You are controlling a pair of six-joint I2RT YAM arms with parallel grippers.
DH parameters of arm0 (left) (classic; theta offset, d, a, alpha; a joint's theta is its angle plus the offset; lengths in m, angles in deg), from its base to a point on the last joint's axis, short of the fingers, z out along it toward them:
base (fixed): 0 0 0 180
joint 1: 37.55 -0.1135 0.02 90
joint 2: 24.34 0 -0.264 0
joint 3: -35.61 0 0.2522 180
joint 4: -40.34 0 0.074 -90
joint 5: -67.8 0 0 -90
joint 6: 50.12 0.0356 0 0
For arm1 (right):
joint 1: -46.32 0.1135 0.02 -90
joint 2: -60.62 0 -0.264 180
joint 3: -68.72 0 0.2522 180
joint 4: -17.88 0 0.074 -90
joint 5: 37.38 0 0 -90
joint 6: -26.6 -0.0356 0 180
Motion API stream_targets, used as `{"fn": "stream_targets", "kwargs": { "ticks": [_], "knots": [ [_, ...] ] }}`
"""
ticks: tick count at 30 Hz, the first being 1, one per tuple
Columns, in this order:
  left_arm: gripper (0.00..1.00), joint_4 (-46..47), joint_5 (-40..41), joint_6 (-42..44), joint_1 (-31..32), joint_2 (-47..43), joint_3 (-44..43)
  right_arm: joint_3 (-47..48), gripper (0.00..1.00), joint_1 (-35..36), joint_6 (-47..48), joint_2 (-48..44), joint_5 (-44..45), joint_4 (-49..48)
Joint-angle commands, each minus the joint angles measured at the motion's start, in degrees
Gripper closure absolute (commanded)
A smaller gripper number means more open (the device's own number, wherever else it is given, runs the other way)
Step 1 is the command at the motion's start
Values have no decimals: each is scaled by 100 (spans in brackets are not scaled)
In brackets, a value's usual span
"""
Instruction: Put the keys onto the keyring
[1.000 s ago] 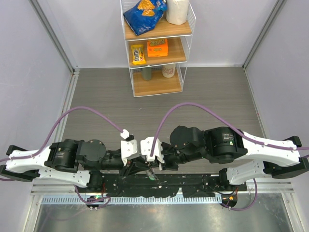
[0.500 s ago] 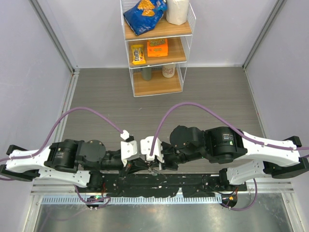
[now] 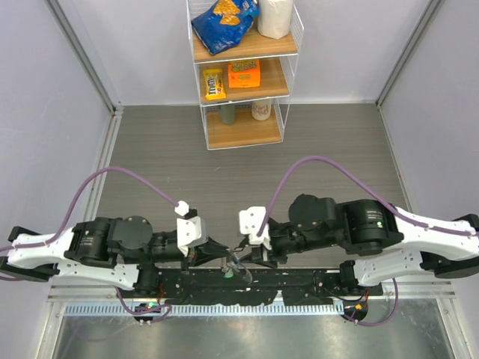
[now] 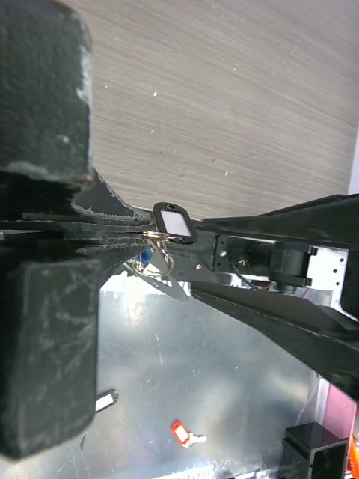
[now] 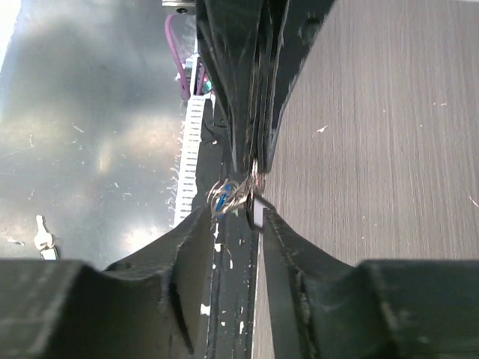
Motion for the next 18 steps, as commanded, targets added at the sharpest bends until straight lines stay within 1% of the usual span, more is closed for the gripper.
{"fn": "stream_targets", "kwargs": {
  "ticks": [1, 5, 8, 13, 18],
  "knots": [
    [100, 862, 53, 310, 6, -265, 105, -277, 55, 34, -153, -644, 219, -740],
    [100, 1187, -123, 486, 6, -396, 255, -471, 52, 34, -180, -1023, 289, -925],
    [100, 1520, -299, 617, 6, -546, 413, -594, 52, 34, -127, -1189, 351, -1048],
    [100, 2092, -606, 907, 6, -818, 702, -945, 50, 34, -22, -1462, 298, -1531],
    [100, 3049, -949, 1303, 6, -1152, 1168, -1157, 50, 34, 110, -1437, 246, -1848]
  ]
}}
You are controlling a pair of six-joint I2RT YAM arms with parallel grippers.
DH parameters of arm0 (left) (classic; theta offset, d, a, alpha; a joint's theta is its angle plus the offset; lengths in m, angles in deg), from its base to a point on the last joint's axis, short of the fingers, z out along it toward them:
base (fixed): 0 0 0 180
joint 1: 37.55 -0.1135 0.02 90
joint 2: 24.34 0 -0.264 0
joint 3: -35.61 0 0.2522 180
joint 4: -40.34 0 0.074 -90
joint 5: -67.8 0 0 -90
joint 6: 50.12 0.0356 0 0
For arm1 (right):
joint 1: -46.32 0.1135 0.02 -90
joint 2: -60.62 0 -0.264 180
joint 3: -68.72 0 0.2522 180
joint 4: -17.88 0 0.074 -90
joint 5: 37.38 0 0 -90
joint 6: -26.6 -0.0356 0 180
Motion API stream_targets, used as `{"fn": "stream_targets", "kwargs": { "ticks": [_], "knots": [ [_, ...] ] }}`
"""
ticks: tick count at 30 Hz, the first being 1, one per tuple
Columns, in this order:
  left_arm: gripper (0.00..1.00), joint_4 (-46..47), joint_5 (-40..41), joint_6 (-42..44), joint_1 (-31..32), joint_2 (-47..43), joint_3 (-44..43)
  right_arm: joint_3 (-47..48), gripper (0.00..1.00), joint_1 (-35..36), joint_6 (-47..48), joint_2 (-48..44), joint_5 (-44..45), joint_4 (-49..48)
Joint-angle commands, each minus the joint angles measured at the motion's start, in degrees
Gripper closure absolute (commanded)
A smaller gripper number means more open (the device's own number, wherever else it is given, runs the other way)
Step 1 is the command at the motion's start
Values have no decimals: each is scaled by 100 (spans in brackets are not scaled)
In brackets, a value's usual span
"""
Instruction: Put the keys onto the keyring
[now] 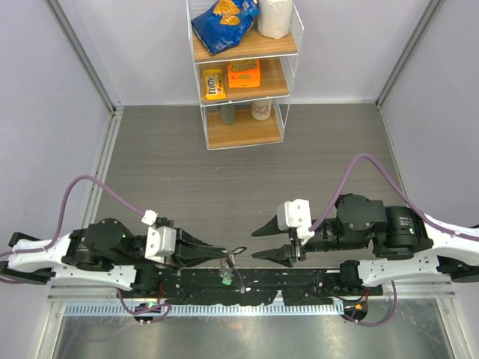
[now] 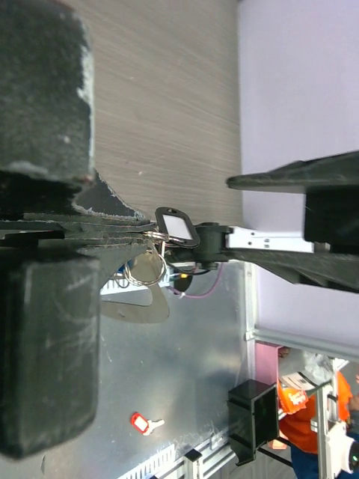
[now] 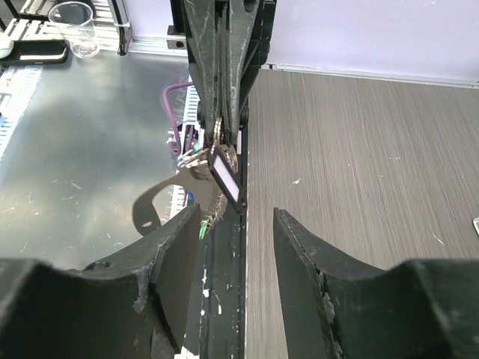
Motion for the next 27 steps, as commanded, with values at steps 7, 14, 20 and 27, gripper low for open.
{"fn": "stream_targets", "kwargs": {
  "ticks": [7, 14, 20, 27],
  "knots": [
    [100, 2343, -884, 804, 9, -590, 732, -284, 49, 32, 358, -18, -235, -917],
    [100, 3080, -622, 884, 9, -626, 996, -100, 48, 41, 429, -9, -446, -952],
    [100, 3425, -348, 1007, 9, -556, 1128, 14, 48, 41, 604, -44, -296, -1066],
    [100, 3574, -331, 1121, 9, -573, 1207, 322, 47, 50, 824, 87, -165, -996]
  ]
}}
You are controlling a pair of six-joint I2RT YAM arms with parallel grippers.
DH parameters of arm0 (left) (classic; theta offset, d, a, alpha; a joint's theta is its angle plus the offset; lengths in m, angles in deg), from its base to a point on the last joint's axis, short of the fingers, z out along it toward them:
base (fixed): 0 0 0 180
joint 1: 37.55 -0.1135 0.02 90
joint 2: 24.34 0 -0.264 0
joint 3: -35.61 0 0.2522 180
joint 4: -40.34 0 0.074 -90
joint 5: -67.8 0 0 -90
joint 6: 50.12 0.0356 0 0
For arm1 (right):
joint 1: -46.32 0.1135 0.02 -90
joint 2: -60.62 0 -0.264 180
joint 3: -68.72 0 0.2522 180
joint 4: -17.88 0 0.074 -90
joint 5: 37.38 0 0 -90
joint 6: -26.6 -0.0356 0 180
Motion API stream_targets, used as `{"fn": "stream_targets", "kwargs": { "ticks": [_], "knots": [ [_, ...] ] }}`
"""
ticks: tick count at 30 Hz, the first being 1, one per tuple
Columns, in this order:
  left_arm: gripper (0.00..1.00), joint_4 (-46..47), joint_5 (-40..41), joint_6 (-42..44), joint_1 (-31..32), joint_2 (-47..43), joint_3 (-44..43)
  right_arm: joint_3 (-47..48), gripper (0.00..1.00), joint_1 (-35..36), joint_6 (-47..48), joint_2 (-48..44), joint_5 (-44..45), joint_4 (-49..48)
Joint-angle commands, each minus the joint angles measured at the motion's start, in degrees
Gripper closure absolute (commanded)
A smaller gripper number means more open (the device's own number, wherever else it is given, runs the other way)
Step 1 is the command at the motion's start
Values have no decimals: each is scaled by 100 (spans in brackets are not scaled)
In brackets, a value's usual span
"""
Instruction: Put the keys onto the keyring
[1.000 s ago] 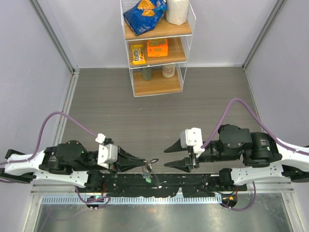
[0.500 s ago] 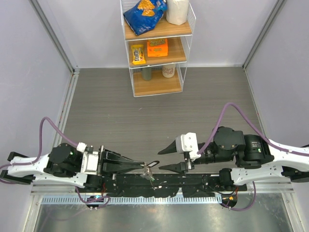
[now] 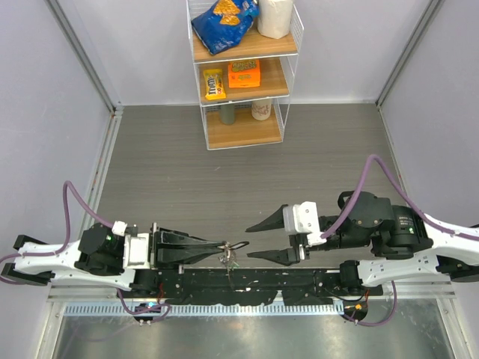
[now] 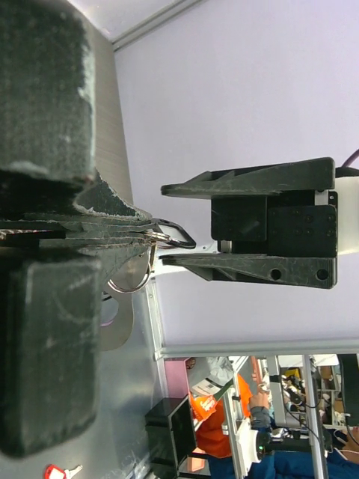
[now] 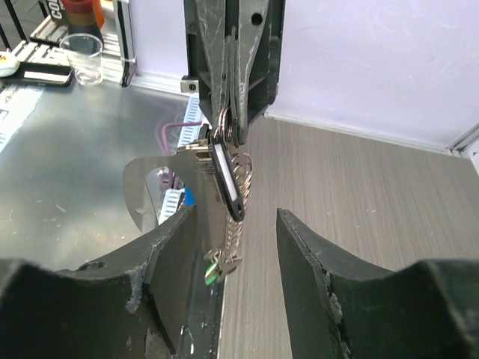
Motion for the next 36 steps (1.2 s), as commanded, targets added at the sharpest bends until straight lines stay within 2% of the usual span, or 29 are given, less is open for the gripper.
{"fn": "stream_targets", "kwargs": {
  "ticks": [1, 12, 16, 18, 20, 22, 27, 30, 36],
  "knots": [
    [100, 757, 115, 133, 17, -64, 20, 412, 47, 45, 289, 50, 194, -296],
    [100, 792, 203, 116, 9, -46, 47, 895, 45, 45, 351, 533, -183, -279],
    [100, 809, 230, 89, 9, -90, 91, 931, 49, 37, 316, 657, -324, -323],
    [100, 818, 230, 81, 9, -116, 108, 931, 54, 45, 281, 683, -359, -340],
    [100, 818, 238, 81, 9, -125, 117, 948, 65, 37, 272, 692, -377, -358],
    [100, 827, 256, 72, 9, -143, 152, 922, 71, 37, 254, 692, -386, -384],
    [100, 845, 265, 63, 9, -204, 178, 826, 80, 45, 210, 631, -429, -472],
    [100, 914, 265, 46, 9, -231, 222, 747, 95, 37, 210, 604, -438, -516],
    [100, 1038, 256, 37, 9, -301, 266, 317, 95, 37, 96, 367, -333, -735]
  ]
}}
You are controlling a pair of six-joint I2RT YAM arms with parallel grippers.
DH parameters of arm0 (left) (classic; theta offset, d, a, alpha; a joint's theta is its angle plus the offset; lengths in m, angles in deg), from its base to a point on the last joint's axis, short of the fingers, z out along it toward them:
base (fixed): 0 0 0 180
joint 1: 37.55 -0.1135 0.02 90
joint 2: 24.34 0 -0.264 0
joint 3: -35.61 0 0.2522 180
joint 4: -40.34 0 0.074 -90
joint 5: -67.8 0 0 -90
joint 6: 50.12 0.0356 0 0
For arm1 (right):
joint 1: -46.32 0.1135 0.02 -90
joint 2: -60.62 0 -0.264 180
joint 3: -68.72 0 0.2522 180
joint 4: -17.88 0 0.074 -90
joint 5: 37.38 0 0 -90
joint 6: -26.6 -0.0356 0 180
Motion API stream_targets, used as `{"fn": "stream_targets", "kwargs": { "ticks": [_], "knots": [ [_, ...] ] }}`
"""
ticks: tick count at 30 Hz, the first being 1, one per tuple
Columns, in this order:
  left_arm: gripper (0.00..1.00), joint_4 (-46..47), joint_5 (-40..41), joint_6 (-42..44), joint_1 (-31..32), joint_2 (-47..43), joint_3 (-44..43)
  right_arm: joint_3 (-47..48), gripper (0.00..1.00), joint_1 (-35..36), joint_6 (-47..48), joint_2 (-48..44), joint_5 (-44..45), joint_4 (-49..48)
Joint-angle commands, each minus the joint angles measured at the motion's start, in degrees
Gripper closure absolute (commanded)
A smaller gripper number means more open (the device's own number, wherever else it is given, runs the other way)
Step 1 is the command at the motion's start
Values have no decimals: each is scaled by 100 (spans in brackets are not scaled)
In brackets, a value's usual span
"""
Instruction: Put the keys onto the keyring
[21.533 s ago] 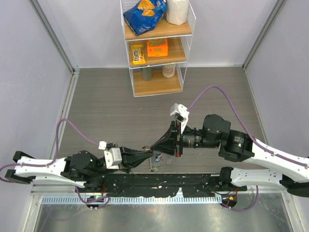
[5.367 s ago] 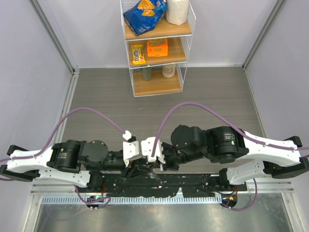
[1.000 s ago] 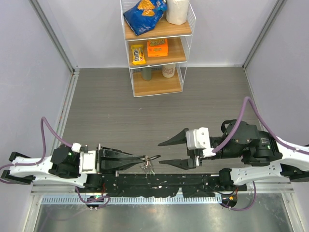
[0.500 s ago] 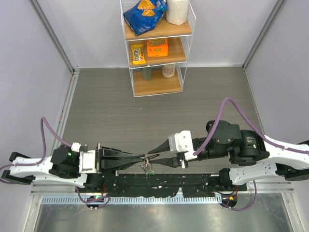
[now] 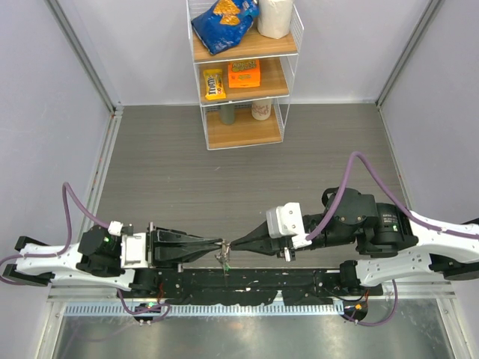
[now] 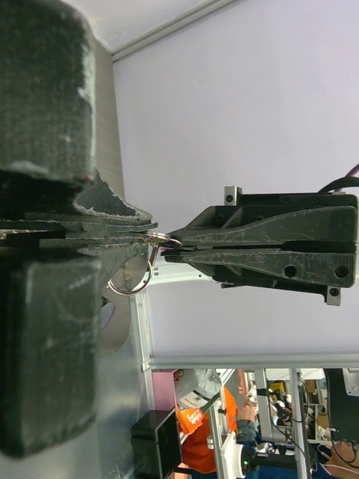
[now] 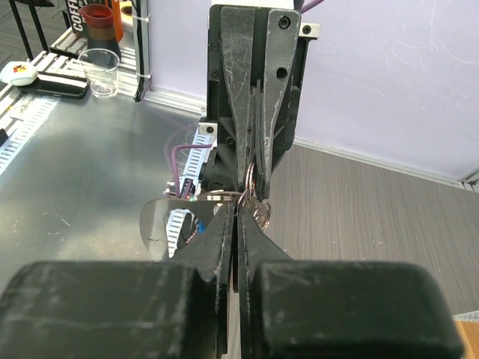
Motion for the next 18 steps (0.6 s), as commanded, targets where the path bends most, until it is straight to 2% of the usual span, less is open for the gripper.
{"fn": "stream_targets", "kwargs": {
  "ticks": [1, 13, 18],
  "knots": [
    [100, 658, 37, -7, 17, -91, -20, -276, 95, 37, -103, -350, 69, -493],
    [100, 851, -103, -51, 9, 14, -55, -699, 95, 37, -235, -412, 315, -810],
    [100, 886, -130, -68, 9, 67, -90, -611, 91, 37, -226, -429, 447, -748]
  ]
}}
